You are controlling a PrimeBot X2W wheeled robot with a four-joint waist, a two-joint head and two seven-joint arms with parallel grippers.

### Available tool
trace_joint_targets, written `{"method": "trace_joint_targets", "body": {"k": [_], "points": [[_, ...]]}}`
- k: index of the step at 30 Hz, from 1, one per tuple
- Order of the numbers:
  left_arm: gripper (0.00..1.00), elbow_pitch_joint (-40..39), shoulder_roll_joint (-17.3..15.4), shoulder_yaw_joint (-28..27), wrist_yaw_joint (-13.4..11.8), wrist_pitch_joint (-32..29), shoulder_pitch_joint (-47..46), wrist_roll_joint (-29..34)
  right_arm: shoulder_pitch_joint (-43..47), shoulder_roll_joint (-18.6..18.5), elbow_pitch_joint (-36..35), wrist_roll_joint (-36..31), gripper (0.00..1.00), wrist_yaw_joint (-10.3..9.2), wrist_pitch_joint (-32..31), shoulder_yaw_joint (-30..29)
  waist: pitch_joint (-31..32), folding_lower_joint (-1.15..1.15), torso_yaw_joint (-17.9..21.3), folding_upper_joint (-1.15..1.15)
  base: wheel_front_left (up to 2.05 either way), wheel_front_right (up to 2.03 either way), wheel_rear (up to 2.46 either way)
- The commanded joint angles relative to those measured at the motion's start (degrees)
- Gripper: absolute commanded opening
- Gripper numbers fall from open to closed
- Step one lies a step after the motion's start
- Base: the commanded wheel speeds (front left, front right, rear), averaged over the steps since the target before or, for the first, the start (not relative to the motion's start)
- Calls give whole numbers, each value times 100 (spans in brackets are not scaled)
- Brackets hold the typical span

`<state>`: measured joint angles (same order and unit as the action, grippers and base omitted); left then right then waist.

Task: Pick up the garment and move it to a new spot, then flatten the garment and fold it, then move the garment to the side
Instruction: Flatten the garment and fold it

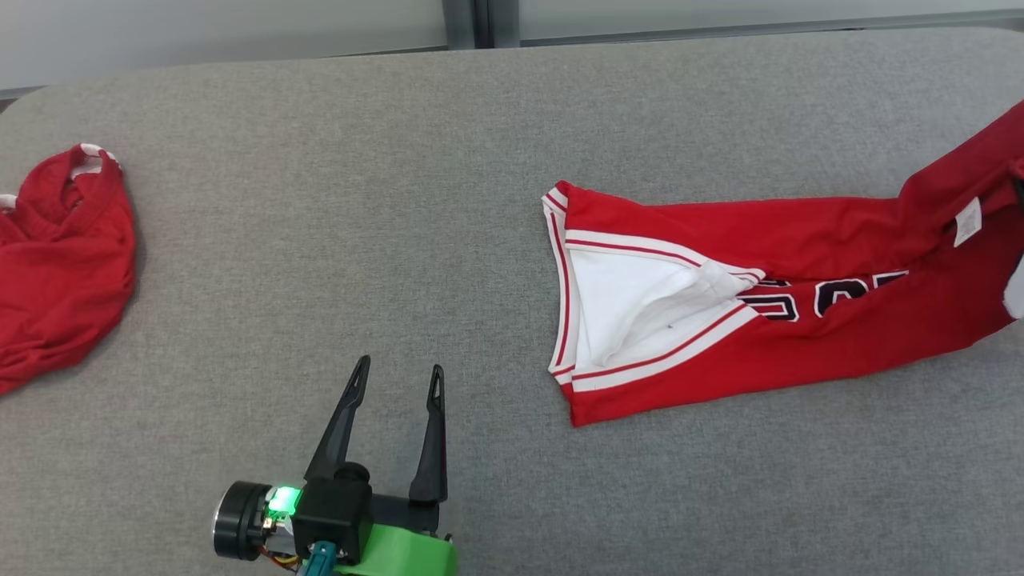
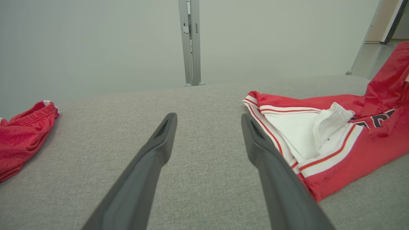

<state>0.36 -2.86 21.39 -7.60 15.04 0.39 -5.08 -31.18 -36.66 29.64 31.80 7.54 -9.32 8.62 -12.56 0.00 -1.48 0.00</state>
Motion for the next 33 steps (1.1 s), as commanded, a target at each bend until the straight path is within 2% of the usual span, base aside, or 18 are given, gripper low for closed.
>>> {"method": "trace_joint_targets", "body": {"k": [1,5,10,14,19,23,30,31,33], "points": [[100,4,-8,-12,-42,17,74,-70,171,125,-259,-44,0,-11,-121,-93,124,0,-123,0,0,0,0],[100,18,-8,33,-35,16,133,-91,629,494,-1251,-353,0,-11,-564,-444,226,0,-266,0,0,0,0],[100,-23,-7,62,-74,17,159,-109,1120,1161,-2381,-703,0,-10,-1145,-688,283,0,-449,0,0,0,0],[100,-28,-8,80,-56,17,165,-120,1344,1723,-2886,-858,0,-10,-1414,-717,281,0,-564,0,0,0,0],[100,-37,-8,125,-44,17,115,-113,1369,2272,-3026,-948,0,-10,-1509,-627,224,0,-697,0,0,0,0],[100,-42,-8,157,-41,17,62,-102,1291,2528,-2963,-995,0,-10,-1520,-486,165,0,-793,0,0,0,0],[100,-15,-8,234,-72,17,-23,-148,1254,2729,-2708,-1095,0,-10,-1484,-330,85,0,-977,0,0,0,0],[100,-13,-8,249,-82,17,-30,-170,1248,2761,-2662,-1090,7,-10,-1466,-292,77,0,-1002,0,0,0,0],[100,-11,-8,270,-98,17,-41,-187,1233,2804,-2582,-1069,9,-9,-1453,-236,65,0,-1039,0,0,0,0]]}}
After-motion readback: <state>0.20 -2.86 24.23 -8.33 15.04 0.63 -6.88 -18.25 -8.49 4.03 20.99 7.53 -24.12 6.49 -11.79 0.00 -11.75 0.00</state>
